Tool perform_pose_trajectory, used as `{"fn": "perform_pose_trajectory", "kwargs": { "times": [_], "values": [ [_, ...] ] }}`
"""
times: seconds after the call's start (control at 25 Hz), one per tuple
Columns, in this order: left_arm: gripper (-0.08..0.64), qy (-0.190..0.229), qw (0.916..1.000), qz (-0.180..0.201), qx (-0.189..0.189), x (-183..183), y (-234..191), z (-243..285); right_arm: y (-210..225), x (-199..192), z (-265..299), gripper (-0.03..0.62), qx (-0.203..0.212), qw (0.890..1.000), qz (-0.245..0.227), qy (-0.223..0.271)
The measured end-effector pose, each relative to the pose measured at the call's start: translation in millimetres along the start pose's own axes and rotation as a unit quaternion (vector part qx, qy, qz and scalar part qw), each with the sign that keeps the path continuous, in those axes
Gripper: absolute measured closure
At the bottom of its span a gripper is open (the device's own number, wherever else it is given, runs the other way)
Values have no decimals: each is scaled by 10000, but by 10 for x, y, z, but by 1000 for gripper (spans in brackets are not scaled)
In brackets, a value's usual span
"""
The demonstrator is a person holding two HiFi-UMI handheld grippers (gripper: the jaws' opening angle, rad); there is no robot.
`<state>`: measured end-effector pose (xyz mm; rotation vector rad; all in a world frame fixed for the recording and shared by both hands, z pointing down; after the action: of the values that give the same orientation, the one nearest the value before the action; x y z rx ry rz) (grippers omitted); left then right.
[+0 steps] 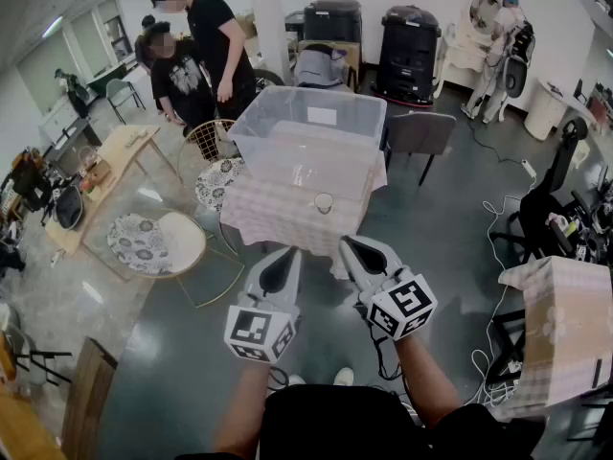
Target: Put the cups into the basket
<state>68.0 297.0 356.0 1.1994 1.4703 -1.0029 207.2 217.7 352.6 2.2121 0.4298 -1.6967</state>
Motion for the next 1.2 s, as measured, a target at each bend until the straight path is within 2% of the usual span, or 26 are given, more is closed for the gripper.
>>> {"fn": "perform_pose_trajectory", "kwargs": {
  "times": [0.64, 1.2],
  "values": [
    [555, -23, 10000, -13, 93, -100, 161, 158, 233, -14, -131, 591, 48, 10000, -21, 30],
    [555, -12, 9997, 53, 237, -83, 207, 286, 405, 46, -81, 591, 271, 9996, -52, 60]
  ]
}}
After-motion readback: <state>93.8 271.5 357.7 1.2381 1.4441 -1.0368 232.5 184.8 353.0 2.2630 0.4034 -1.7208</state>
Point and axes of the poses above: the fingertips, and each gripper's own axes: z forward along the fingers, y to its right, x out of its top, the point moved 6 cm from there along -z, backward along the fingers, and after that the axes turned 10 degrees about y, right-handed, at the moved point
